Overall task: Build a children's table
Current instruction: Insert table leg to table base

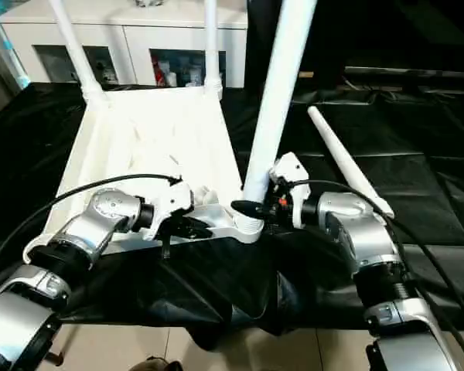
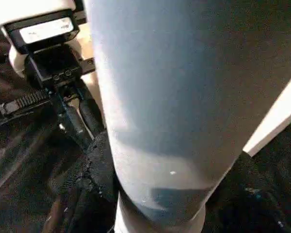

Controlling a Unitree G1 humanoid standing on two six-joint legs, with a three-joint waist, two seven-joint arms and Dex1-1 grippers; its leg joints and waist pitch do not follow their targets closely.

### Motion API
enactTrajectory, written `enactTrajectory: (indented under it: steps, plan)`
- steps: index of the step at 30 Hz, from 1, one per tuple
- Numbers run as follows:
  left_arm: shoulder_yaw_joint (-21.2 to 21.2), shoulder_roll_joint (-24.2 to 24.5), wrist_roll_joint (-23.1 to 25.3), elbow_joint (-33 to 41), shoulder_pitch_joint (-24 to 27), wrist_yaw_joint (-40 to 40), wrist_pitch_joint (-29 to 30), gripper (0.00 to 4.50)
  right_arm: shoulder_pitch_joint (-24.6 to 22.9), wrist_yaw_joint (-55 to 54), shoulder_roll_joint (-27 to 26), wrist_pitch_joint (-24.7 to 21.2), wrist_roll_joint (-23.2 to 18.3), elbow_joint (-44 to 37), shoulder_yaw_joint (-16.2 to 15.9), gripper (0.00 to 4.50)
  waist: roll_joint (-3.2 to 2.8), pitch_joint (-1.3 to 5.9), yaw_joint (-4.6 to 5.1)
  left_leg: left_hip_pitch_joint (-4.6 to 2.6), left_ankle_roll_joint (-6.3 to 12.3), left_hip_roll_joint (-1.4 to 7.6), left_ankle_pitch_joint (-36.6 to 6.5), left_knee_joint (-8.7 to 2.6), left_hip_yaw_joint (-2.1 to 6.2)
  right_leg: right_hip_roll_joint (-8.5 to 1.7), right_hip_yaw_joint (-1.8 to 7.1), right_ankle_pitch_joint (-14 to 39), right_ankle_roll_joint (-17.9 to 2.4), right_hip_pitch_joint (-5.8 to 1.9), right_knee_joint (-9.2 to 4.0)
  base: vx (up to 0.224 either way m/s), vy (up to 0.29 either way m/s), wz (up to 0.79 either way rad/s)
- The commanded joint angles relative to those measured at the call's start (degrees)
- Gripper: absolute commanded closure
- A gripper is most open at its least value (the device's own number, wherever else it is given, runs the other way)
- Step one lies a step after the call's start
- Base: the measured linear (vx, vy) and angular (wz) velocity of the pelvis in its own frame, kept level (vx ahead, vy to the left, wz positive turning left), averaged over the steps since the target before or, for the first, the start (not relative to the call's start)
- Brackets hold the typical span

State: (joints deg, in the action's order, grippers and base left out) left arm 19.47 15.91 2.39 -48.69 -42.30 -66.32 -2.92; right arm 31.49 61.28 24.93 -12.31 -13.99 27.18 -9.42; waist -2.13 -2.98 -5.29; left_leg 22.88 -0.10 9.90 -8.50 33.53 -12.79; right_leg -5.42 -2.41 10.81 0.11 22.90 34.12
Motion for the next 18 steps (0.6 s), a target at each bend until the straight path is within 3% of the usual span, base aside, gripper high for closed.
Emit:
enactTrajectory:
  steps: [1,12,18]
  plan:
    - [-1.5,1.6,-0.1,1.6,-0.6,0.5,-1.1,4.50,-3.4,2.6,1.0,-2.4,2.7,3.6,-3.5,2.62,0.95,3.33,0.00,-2.54,-1.81,3.76,-24.4,-4.71,2.39,-3.87,2.04,19.4,-11.4,-0.97,-4.82,0.000,0.000,0.00]
    - [-1.2,1.6,-0.1,2.3,0.0,-0.8,-1.9,4.50,-4.1,6.1,1.0,1.1,4.4,5.9,-5.3,2.62,0.98,3.43,-0.21,-2.36,-1.14,3.84,-22.8,-4.69,2.38,-3.84,1.97,18.3,-11.6,-1.11,-4.67,0.000,0.000,0.00]
    - [-0.8,2.3,-1.1,3.6,0.5,-5.1,-2.8,4.50,-4.9,10.1,1.5,2.7,3.1,5.9,-5.2,2.62,0.97,3.59,-0.44,-2.28,-0.37,3.91,-21.3,-4.64,2.27,-3.75,1.94,16.2,-12.1,-1.30,-4.44,0.000,0.000,0.00]
